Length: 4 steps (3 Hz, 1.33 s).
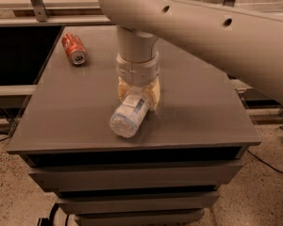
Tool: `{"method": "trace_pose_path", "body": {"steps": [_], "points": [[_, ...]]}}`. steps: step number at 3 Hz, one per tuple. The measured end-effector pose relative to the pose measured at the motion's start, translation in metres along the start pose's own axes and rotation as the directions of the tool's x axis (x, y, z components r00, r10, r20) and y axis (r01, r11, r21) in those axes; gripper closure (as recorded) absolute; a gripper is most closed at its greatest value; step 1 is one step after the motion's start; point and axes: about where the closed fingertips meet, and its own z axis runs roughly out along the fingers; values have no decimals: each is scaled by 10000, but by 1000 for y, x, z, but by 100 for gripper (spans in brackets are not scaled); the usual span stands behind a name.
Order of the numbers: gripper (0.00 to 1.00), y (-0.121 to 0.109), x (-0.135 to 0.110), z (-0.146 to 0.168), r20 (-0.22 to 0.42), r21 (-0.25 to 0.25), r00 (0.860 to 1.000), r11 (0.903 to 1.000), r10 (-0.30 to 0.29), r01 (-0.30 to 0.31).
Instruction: Place blue plastic bottle upright
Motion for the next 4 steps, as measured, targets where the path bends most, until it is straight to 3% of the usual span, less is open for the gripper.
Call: {"method": "trace_pose_path", "body": {"steps": [1, 2, 3, 4], "points": [[100, -30, -9, -27, 510, 465, 9895, 9900, -1353, 1330], [100, -52, -21, -53, 1437, 703, 9494, 9598, -2793, 2717], [100, -63, -31, -70, 2156, 1343, 8701, 8960, -4433, 4232], [100, -69, -37, -79, 2307, 1528, 7879, 8210, -5710, 5502]]}}
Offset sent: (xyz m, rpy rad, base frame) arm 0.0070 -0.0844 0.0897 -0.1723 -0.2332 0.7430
